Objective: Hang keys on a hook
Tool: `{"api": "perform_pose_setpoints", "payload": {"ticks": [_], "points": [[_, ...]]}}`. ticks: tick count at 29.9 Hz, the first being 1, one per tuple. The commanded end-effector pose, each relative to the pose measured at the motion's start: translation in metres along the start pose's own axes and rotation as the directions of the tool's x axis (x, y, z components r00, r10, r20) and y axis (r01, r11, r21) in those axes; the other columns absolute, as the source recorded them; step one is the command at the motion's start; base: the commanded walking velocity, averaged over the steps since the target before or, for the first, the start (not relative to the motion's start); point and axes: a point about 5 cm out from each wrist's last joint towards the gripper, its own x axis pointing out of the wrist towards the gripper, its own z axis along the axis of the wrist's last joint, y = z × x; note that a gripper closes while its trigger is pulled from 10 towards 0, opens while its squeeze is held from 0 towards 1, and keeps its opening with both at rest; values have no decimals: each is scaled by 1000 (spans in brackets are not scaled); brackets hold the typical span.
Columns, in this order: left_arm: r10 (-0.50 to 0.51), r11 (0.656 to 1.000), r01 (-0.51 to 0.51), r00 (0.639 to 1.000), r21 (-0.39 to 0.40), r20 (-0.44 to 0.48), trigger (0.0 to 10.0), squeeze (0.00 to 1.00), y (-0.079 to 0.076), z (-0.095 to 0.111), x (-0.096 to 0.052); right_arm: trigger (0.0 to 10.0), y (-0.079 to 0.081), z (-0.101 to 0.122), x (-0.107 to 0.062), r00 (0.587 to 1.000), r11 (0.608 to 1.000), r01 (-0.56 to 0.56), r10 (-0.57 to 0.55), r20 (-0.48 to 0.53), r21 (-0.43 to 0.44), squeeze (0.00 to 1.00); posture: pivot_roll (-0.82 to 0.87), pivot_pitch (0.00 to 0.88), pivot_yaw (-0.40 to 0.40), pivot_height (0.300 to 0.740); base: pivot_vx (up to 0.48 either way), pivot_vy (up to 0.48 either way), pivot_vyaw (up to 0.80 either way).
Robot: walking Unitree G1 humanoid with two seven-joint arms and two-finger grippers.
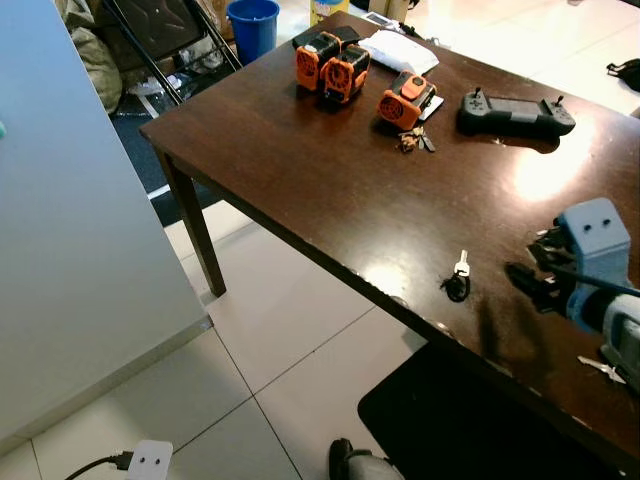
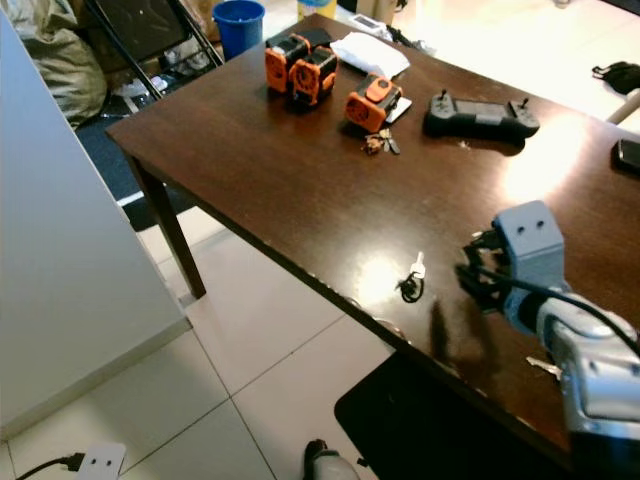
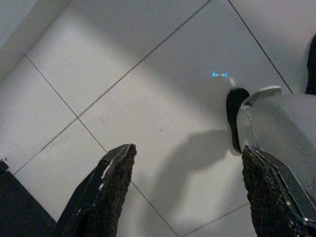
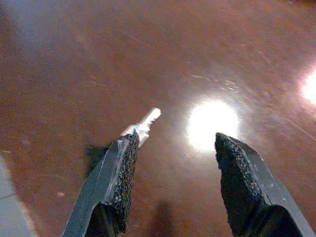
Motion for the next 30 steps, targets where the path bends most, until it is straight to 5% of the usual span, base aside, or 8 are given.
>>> {"api": "perform_pose_setpoints", "payload": {"ticks": [1, 4, 14, 20, 30], "points": [[-3, 1000, 3, 999, 13, -39, 10000, 0, 1, -13, -3, 10000, -2, -3, -5, 1000, 999, 2, -2, 14, 38, 0, -106, 145, 68, 740, 0, 0, 0], [-6, 1000, 7, 999, 21, -40, 10000, 0, 2, -13, -3, 10000, 5, -6, -10, 997, 990, -32, 22, 73, 134, 0, -116, 149, 75, 740, 0, 0, 0], [-11, 999, 12, 999, 35, -40, 10000, 0, 2, -11, -3, 10000, 22, -11, -7, 991, 981, -80, 60, 119, 175, 0, -124, 152, 81, 740, 0, 0, -396], [-13, 999, 15, 999, 43, -35, 10000, 0, 1, -8, -2, 10000, 45, 4, 4, 956, 958, -187, 126, 266, 218, 0, -122, 151, 82, 740, 0, 0, -267], [-12, 999, 14, 999, 43, -39, 10000, 0, 1, -9, -2, 10000, 70, -5, 21, 964, 951, -207, 158, 215, 230, 0, -118, 150, 83, 740, 0, 0, 0]]}}
